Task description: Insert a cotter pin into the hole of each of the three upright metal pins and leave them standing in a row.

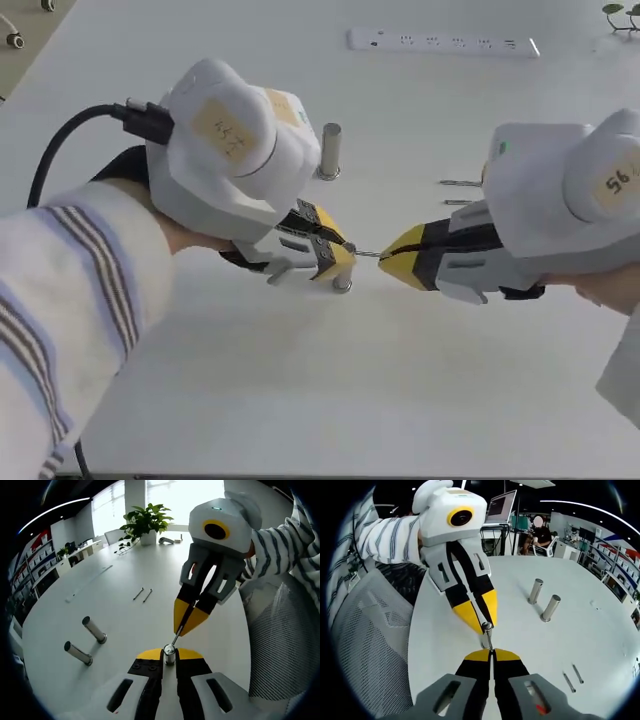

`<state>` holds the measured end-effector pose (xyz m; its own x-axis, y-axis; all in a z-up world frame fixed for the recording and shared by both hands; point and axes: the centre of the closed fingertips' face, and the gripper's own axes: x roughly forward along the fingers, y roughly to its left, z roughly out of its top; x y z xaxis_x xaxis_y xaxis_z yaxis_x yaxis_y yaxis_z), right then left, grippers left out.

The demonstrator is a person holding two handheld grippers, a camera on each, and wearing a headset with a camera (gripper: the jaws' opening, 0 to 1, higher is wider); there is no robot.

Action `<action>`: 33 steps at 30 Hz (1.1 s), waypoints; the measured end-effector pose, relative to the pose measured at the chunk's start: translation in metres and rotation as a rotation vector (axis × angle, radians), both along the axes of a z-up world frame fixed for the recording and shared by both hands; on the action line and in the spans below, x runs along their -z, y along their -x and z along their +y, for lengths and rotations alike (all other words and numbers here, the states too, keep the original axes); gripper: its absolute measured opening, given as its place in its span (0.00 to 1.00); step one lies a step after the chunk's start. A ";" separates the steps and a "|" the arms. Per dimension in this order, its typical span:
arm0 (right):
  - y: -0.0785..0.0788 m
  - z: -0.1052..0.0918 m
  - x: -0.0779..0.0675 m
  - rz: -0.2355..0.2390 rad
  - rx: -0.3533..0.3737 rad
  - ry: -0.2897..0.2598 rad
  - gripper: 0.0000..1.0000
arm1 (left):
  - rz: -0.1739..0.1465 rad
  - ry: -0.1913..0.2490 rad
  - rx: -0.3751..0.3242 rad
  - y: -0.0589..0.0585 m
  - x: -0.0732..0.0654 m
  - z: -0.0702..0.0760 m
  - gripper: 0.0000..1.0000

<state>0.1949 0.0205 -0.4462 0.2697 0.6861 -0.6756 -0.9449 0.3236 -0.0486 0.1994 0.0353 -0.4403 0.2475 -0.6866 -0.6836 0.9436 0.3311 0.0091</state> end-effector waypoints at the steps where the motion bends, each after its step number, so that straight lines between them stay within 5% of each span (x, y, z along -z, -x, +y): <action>1: -0.001 0.000 0.000 -0.001 0.001 0.001 0.00 | 0.003 0.002 -0.005 0.000 0.000 0.000 0.05; 29: -0.005 0.018 0.003 -0.044 -0.090 -0.009 0.00 | 0.025 -0.010 -0.039 -0.001 0.001 0.004 0.05; 33: -0.001 0.016 0.002 -0.036 -0.089 -0.022 0.10 | 0.026 -0.010 -0.043 -0.001 0.001 0.003 0.05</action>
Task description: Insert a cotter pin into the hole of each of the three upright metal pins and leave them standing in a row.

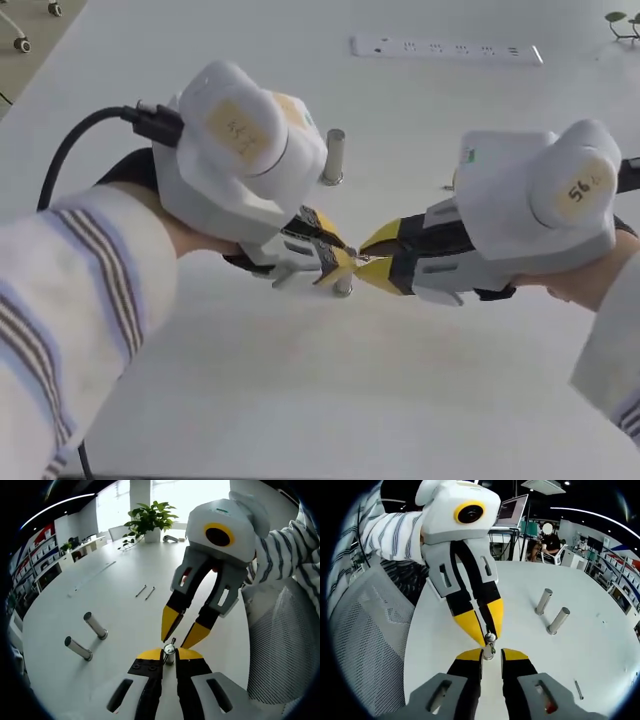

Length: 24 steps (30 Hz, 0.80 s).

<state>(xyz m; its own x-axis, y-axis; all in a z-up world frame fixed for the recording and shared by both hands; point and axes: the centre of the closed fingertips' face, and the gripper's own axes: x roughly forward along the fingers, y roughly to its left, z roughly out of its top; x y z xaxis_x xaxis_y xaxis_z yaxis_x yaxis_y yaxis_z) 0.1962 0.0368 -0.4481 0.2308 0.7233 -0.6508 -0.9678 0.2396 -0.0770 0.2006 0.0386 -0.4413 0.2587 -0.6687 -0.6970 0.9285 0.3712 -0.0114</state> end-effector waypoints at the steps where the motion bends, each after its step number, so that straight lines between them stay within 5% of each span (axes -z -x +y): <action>1: 0.000 -0.001 0.000 -0.003 0.000 0.004 0.09 | 0.000 0.000 -0.001 0.000 0.000 0.000 0.05; 12: 0.000 -0.002 -0.008 0.019 0.025 -0.033 0.00 | -0.006 -0.006 0.003 0.000 0.000 -0.001 0.05; 24: 0.001 0.005 -0.009 -0.035 -0.033 -0.005 0.00 | -0.007 -0.009 -0.005 0.000 0.000 0.000 0.05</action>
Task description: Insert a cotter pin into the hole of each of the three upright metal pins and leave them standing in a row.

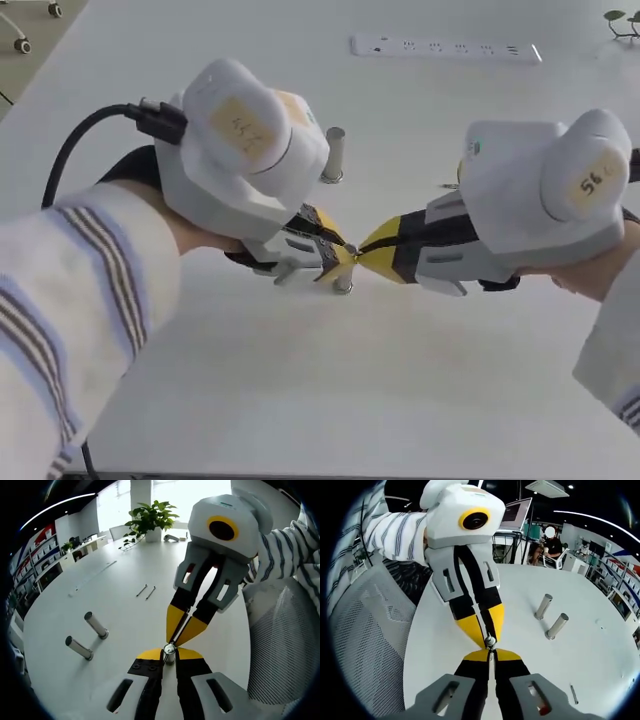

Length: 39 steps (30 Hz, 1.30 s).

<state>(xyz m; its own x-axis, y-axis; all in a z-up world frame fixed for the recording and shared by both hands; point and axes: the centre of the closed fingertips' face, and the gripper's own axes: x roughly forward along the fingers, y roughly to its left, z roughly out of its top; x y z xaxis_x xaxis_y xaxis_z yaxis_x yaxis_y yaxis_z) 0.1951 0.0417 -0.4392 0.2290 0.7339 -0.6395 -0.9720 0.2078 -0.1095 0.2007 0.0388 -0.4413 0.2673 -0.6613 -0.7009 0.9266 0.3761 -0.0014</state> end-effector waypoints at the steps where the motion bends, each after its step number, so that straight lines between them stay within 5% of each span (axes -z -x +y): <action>1: -0.001 0.000 0.001 -0.003 -0.001 0.002 0.00 | -0.001 -0.001 0.000 0.000 0.000 0.000 0.06; 11: -0.002 -0.001 0.002 -0.002 0.003 -0.002 0.00 | 0.006 0.004 -0.005 0.001 0.000 0.001 0.06; 12: -0.002 -0.001 0.001 0.000 0.004 -0.003 0.00 | 0.001 0.004 -0.001 0.002 0.000 0.001 0.06; 13: -0.003 -0.001 0.001 0.000 0.005 -0.006 0.00 | -0.038 -0.004 0.029 0.001 -0.001 0.001 0.06; 15: -0.003 -0.001 0.001 0.000 0.011 -0.007 0.01 | -0.041 -0.004 0.025 0.003 -0.001 0.002 0.06; 22: 0.001 -0.001 0.000 0.015 -0.001 -0.002 0.08 | -0.063 0.007 0.013 0.003 -0.003 0.011 0.29; 28: 0.003 0.001 0.001 0.035 -0.001 -0.011 0.11 | -0.112 0.138 -0.049 0.003 -0.015 0.019 0.55; 37: -0.003 -0.001 0.005 0.052 0.044 -0.014 0.24 | -0.093 0.241 -0.137 0.010 -0.014 0.042 0.84; 39: -0.002 0.000 0.006 0.072 0.049 -0.017 0.23 | -0.060 0.267 -0.183 0.011 -0.014 0.046 0.89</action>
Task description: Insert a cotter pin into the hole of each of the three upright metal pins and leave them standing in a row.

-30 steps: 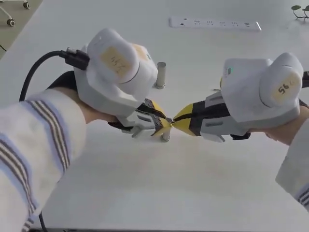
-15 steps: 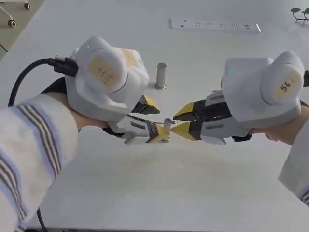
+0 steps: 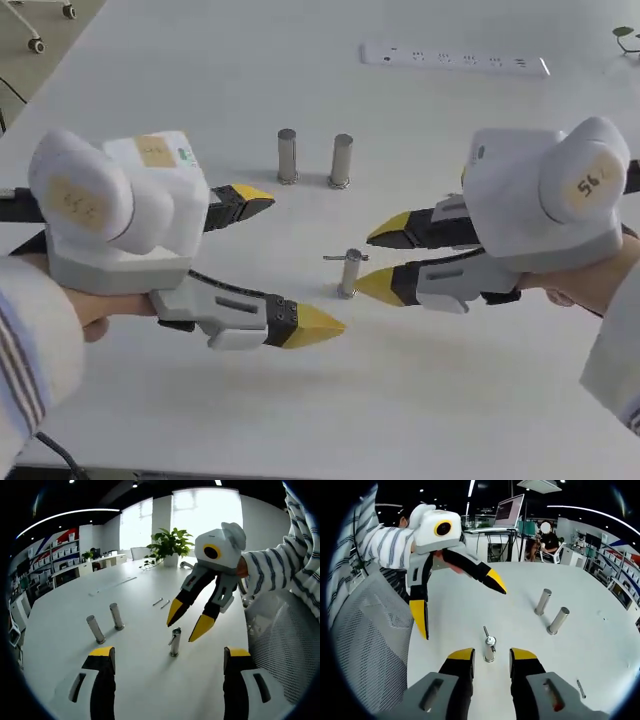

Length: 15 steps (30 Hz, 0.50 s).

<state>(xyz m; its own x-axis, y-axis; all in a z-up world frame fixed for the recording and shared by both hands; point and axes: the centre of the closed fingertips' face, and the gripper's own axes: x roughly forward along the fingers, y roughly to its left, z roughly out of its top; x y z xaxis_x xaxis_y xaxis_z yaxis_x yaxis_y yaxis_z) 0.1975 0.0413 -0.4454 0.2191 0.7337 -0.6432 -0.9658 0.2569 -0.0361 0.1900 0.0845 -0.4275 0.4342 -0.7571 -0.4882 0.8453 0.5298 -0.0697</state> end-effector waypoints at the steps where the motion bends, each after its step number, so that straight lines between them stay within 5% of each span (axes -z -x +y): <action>1: 0.001 0.001 0.000 0.006 0.000 -0.005 0.24 | -0.004 0.016 -0.010 -0.001 -0.001 0.002 0.92; 6: 0.003 0.005 0.000 0.024 0.003 -0.017 0.22 | 0.019 0.063 -0.032 0.003 -0.002 0.005 0.99; 9: 0.001 0.007 0.001 0.030 0.014 -0.028 0.21 | 0.061 0.092 -0.035 0.010 0.001 0.004 0.99; 15: -0.002 0.012 0.002 0.038 0.023 -0.053 0.14 | 0.082 0.100 -0.025 0.022 0.004 0.003 0.99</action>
<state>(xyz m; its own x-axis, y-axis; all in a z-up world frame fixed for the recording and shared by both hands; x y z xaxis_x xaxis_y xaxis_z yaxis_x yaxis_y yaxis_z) 0.1990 0.0529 -0.4472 0.2123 0.7620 -0.6117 -0.9601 0.2794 0.0149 0.1677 0.0870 -0.4319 0.4157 -0.7931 -0.4452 0.8212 0.5377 -0.1912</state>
